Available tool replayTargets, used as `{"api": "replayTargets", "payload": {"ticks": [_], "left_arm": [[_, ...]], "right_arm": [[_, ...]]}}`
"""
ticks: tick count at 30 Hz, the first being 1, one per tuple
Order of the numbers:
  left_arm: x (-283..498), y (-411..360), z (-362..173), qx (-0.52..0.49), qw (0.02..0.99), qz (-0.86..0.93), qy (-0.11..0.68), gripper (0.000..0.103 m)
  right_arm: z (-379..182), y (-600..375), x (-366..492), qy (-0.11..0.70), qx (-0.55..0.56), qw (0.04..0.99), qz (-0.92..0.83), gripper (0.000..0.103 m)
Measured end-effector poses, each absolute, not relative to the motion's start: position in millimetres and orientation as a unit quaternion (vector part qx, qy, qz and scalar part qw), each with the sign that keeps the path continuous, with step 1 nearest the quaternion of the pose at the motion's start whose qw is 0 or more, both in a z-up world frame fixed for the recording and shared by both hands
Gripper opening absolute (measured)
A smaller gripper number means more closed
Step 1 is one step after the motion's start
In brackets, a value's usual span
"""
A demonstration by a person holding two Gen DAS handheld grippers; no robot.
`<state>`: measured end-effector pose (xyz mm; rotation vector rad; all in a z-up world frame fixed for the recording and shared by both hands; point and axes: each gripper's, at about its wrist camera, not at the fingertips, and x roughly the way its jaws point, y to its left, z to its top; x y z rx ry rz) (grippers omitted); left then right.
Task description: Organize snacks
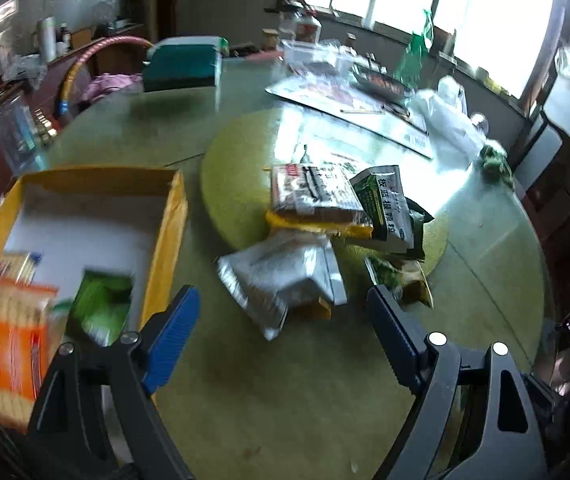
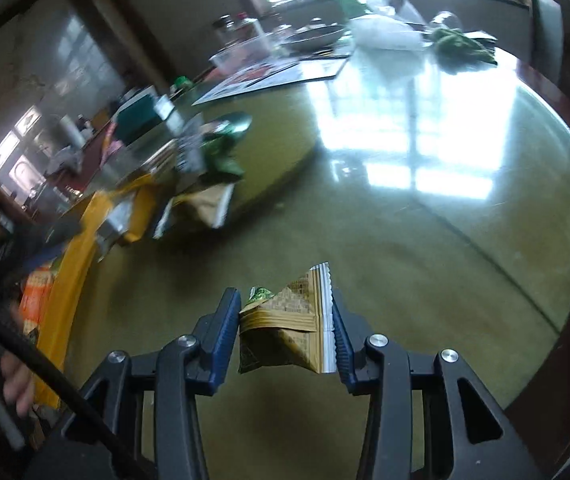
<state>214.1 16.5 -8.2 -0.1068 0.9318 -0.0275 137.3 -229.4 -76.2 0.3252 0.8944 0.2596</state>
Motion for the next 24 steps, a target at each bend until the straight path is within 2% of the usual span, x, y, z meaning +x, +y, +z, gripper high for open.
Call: {"api": "replayTargets", "payload": {"ticks": [7, 12, 16, 18, 24], "left_arm": [[261, 3, -29, -0.002, 0.869, -0.007, 0.495, 0.085], [269, 10, -47, -0.037, 0.848, -0.014, 0.529, 0.085], [254, 7, -50, -0.012, 0.854, 0.003, 0.519, 0.064], [246, 12, -49, -0.028, 0.856, -0.001, 0.516, 0.061], [212, 25, -42, -0.045, 0.863, -0.006, 0.503, 0.058]], "right_arm": [[-77, -219, 138, 0.432, 0.151, 0.877, 0.144, 0.043], [-77, -219, 138, 0.432, 0.154, 0.877, 0.143, 0.043], [-77, -216, 137, 0.432, 0.154, 0.876, 0.148, 0.043], [-77, -214, 136, 0.432, 0.153, 0.876, 0.149, 0.043], [-77, -211, 133, 0.433, 0.146, 0.877, 0.150, 0.043]]}}
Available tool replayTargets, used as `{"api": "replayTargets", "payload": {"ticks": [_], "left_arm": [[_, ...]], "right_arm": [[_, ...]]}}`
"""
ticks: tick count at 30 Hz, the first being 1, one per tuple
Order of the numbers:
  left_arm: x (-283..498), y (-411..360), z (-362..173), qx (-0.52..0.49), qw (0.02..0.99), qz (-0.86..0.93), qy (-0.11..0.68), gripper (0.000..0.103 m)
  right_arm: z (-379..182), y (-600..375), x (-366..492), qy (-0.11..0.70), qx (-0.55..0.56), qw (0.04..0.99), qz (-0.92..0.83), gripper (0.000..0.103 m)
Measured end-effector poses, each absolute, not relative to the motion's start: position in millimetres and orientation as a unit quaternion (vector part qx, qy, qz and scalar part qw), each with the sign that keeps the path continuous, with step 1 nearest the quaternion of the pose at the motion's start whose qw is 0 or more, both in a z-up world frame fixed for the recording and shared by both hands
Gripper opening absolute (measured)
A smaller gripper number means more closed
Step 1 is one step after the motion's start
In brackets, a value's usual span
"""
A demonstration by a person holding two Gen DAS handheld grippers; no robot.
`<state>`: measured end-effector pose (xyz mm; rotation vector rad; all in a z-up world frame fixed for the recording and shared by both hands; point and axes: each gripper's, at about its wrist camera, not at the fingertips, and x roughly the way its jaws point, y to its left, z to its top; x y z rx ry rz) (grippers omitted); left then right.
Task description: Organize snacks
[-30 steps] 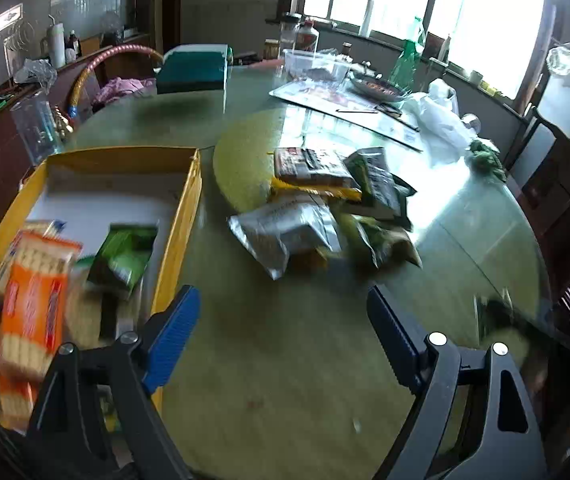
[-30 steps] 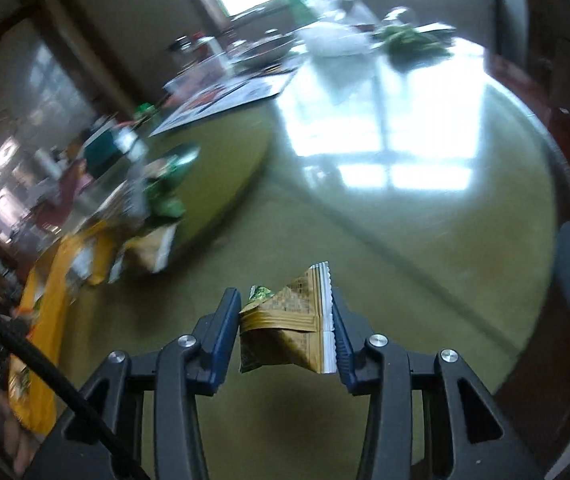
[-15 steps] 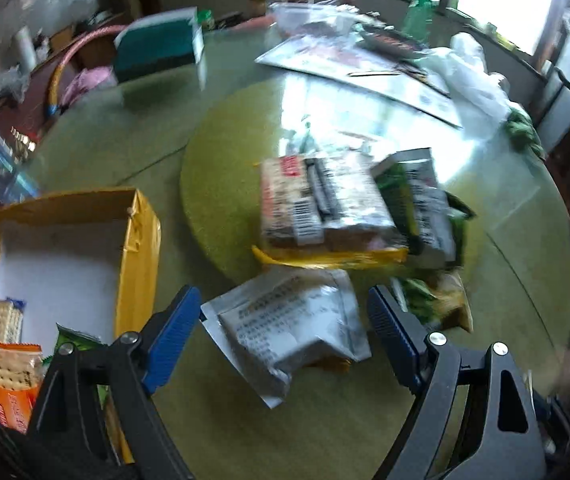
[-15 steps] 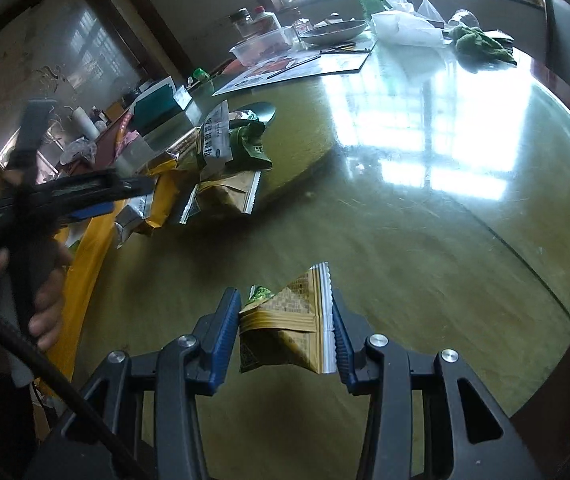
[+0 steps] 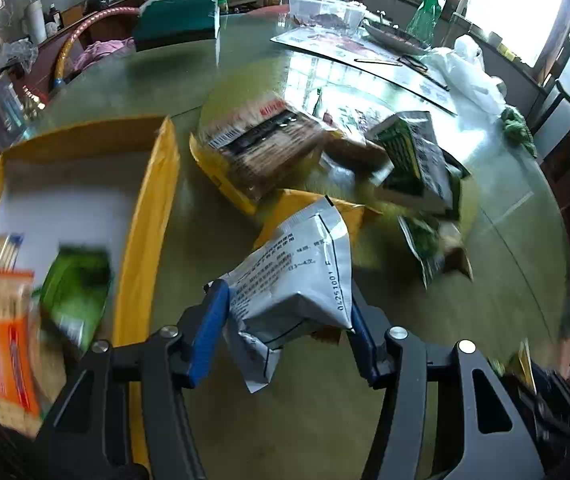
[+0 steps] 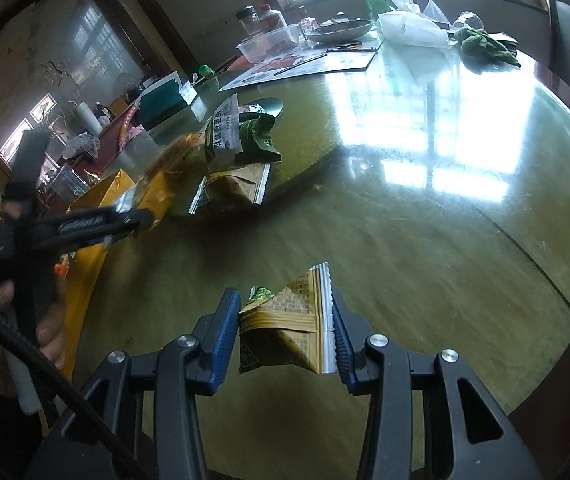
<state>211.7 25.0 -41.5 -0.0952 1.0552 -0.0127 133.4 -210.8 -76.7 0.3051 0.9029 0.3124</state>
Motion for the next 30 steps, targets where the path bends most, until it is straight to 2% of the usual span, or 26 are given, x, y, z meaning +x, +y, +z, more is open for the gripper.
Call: {"api": "replayTargets", "payload": {"ticks": [6, 9, 13, 24, 30], "left_arm": [[170, 13, -47, -0.027, 0.854, -0.044, 0.517, 0.060], [155, 13, -41, -0.033, 0.858, -0.063, 0.509, 0.070], [149, 16, -35, -0.035, 0.858, -0.064, 0.508, 0.077], [151, 13, -52, -0.006, 0.852, -0.054, 0.520, 0.078], [129, 2, -49, -0.015, 0.825, -0.120, 0.551, 0.078]], "right_arm": [[-77, -209, 130, 0.433, 0.142, 0.878, 0.148, 0.043], [-77, -208, 129, 0.433, 0.140, 0.878, 0.147, 0.043], [-77, -209, 127, 0.435, 0.142, 0.877, 0.146, 0.043], [-76, -205, 120, 0.438, 0.140, 0.876, 0.146, 0.043], [-77, -205, 119, 0.440, 0.141, 0.875, 0.145, 0.043]]}}
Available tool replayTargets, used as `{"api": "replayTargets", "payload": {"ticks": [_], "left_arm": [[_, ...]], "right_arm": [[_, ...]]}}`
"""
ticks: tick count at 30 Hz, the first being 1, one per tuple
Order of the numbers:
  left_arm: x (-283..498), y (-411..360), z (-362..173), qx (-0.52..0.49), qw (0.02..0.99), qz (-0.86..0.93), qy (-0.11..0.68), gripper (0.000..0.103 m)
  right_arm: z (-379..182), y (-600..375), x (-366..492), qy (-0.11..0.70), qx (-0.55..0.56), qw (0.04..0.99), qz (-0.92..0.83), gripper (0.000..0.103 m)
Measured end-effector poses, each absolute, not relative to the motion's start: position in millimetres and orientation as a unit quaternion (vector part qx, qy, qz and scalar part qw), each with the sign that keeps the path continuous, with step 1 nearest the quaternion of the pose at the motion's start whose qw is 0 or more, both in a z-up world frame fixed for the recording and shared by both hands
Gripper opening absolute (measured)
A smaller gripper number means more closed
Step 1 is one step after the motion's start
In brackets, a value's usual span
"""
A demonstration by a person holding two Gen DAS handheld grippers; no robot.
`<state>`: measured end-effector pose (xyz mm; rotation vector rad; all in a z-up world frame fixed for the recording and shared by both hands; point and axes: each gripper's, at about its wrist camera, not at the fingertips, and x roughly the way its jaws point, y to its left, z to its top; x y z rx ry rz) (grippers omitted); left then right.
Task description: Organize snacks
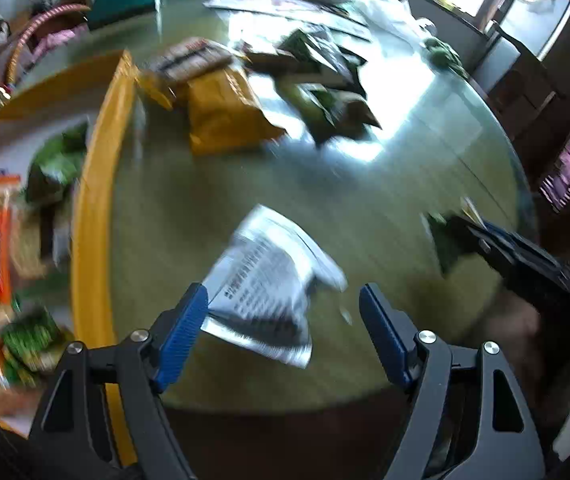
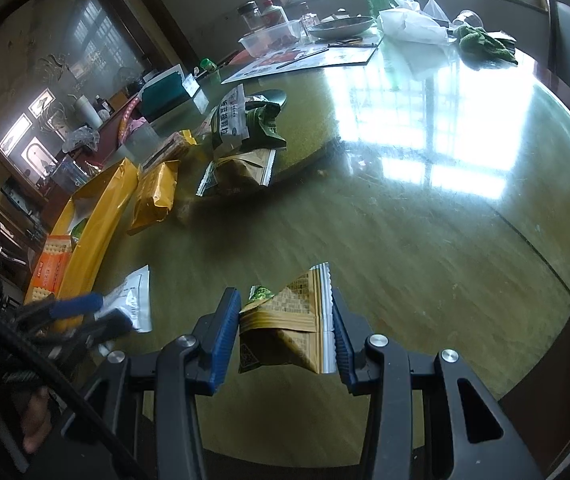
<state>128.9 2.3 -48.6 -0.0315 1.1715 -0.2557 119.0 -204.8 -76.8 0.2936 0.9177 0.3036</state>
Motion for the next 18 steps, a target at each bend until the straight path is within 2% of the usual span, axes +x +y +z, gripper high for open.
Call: {"api": "replayTargets", "payload": {"ticks": [3, 12, 14, 16, 18], "left_arm": [[118, -4, -46, -0.017, 0.821, -0.150, 0.551, 0.078], [135, -6, -57, 0.035, 0.836, -0.095, 0.539, 0.078], [133, -7, -60, 0.048, 0.837, -0.092, 0.537, 0.074], [130, -8, -59, 0.053, 0.841, -0.085, 0.531, 0.063], [129, -7, -58, 0.049, 0.844, -0.084, 0.528, 0.059]], "right_arm": [[-77, -205, 119, 0.439, 0.141, 0.875, 0.146, 0.043], [-76, -204, 117, 0.441, 0.136, 0.875, 0.146, 0.043], [-77, -204, 115, 0.441, 0.134, 0.875, 0.147, 0.043], [-77, -204, 113, 0.441, 0.133, 0.875, 0.150, 0.043], [-76, -202, 111, 0.441, 0.133, 0.875, 0.153, 0.043]]}}
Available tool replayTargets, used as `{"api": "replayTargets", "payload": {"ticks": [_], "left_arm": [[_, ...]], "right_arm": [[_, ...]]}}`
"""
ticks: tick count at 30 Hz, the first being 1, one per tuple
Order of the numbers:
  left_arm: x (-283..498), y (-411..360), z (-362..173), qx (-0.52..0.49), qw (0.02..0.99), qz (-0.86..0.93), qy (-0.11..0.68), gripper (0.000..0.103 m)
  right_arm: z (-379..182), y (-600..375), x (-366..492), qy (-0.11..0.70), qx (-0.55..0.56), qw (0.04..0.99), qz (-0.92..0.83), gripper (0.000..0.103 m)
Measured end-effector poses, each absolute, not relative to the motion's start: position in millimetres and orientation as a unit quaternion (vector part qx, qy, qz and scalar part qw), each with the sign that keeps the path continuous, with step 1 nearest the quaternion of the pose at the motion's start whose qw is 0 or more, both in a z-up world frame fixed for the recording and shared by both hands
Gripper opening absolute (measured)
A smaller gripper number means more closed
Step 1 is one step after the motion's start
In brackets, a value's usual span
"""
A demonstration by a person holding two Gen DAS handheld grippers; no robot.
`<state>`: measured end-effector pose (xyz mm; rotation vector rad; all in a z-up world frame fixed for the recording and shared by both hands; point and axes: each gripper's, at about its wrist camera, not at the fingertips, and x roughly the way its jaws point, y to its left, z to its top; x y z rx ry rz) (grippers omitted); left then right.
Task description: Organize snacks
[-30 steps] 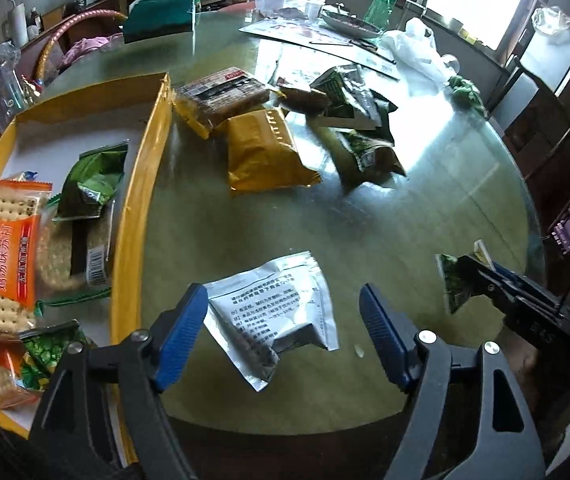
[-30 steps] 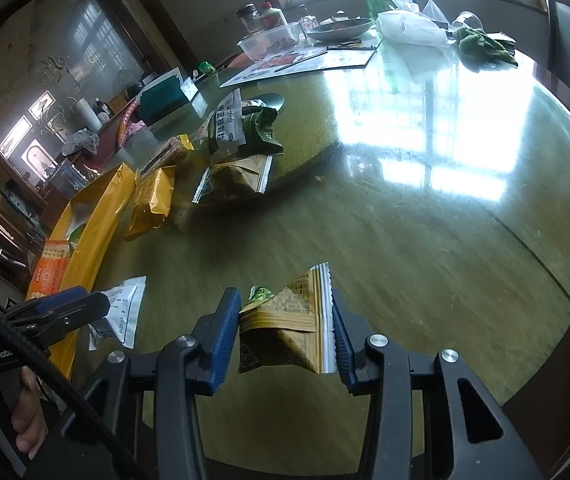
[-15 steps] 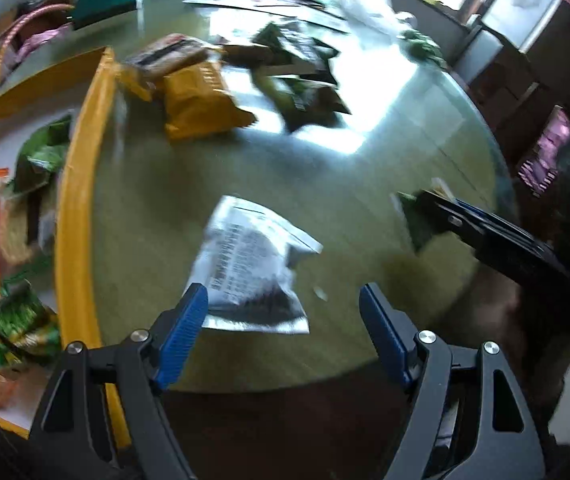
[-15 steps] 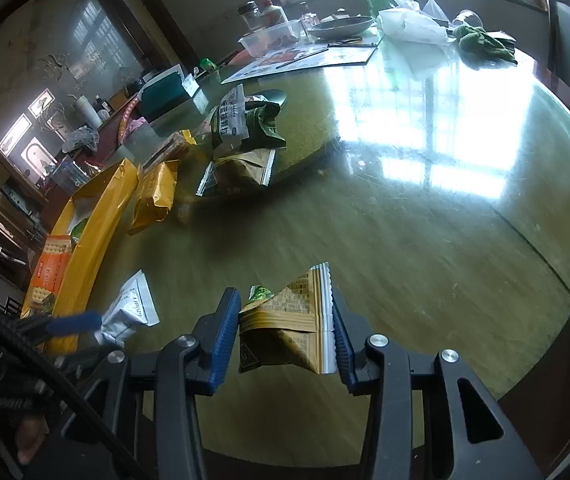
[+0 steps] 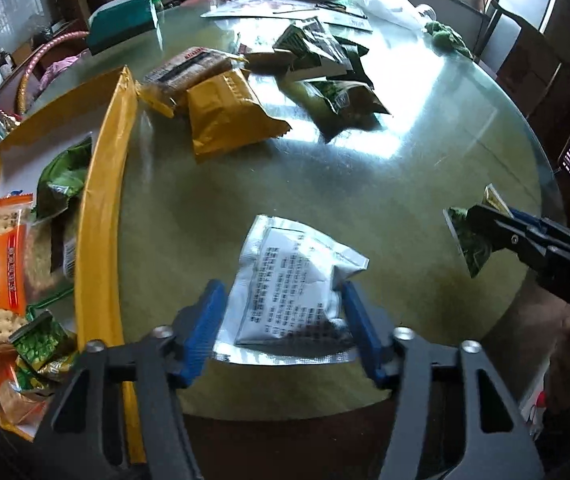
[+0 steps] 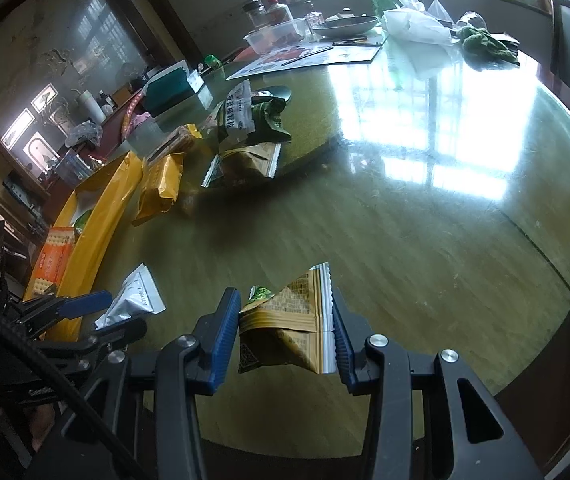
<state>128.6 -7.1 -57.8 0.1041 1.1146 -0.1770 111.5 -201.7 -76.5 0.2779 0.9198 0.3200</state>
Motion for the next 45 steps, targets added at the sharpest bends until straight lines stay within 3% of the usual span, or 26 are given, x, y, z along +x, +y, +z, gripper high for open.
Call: {"api": "replayTargets", "payload": {"ticks": [3, 15, 27, 38, 45], "left_arm": [[125, -4, -56, 0.045, 0.847, -0.082, 0.523, 0.048], [91, 47, -5, -0.085, 0.885, -0.071, 0.452, 0.047], [91, 158, 49, -0.147, 0.915, 0.011, 0.375, 0.047], [172, 235, 34, -0.194, 0.894, 0.013, 0.404, 0.047], [213, 253, 12, -0.214, 0.872, 0.017, 0.440, 0.047]], "right_arm": [[-77, -199, 109, 0.440, 0.136, 0.873, 0.161, 0.042], [-49, -165, 102, 0.411, 0.127, 0.879, 0.206, 0.042], [-10, -51, 128, 0.400, 0.107, 0.849, 0.330, 0.042], [10, 37, 194, 0.402, 0.093, 0.846, 0.339, 0.042], [-9, 77, 236, 0.423, 0.072, 0.845, 0.320, 0.042]]}}
